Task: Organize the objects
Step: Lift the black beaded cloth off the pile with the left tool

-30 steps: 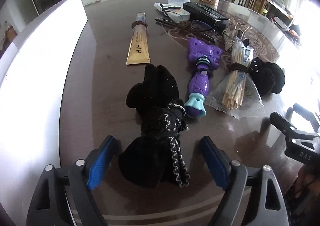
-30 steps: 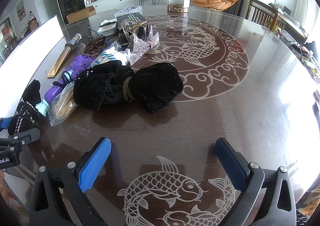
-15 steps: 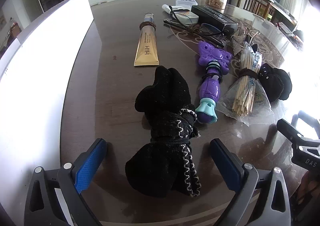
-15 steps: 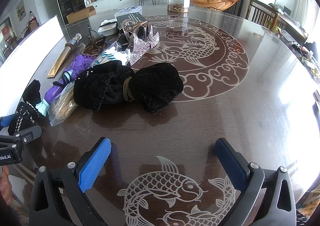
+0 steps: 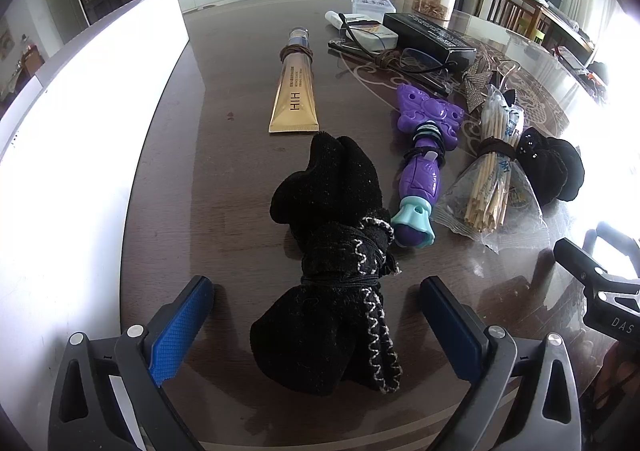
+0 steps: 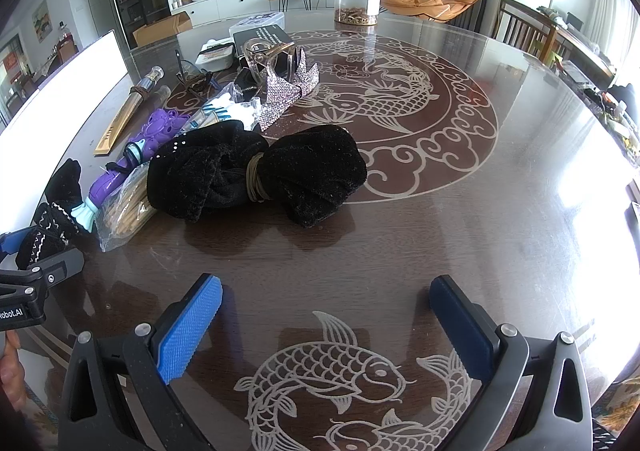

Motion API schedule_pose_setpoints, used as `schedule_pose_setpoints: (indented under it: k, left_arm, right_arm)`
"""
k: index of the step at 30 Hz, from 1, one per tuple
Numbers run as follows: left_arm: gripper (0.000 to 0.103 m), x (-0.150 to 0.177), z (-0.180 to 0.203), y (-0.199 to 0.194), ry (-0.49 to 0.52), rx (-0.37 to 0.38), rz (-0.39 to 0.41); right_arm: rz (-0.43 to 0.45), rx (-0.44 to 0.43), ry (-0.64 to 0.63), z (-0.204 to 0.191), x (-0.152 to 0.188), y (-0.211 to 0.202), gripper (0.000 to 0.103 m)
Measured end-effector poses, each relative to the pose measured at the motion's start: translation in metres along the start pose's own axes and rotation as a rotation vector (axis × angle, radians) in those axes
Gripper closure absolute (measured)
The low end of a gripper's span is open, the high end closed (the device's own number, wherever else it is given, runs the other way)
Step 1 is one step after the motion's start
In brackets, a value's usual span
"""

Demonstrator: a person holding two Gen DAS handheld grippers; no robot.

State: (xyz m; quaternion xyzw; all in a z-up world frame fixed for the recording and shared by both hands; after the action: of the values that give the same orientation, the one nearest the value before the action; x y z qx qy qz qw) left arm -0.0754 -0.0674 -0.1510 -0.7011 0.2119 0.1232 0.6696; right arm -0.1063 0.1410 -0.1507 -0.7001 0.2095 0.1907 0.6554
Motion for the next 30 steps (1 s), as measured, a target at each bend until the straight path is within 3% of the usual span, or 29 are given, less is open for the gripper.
schedule_pose_setpoints:
  k: [19,30]
  left_arm:
    - [0.0,-0.0004,0.0003,0.0014,0.002,0.001,-0.005]
    - [0.0,0.0072,0.0012,-0.0015,0.058,0.034,-0.034]
  right_arm:
    - [0.0,-0.001,0.0,-0.0002,0.0,-0.0002,0.0]
    - [0.022,-0.015,0.044,0.0084,-0.0054,-0.0082,0.0]
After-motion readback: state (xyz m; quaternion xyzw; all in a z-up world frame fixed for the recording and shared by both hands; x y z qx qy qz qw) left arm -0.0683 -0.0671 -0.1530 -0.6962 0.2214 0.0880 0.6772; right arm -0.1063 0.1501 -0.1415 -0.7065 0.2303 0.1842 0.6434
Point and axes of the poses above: each gripper's, at about its wrist camera, not at the fingertips, and y roughly the way its jaws point, z to its right, x to its underside, the point moved 7 cm from there along y, roughly the way its jaws point, and after that the axes turned 8 degrees about y, right-handed, at the moved point
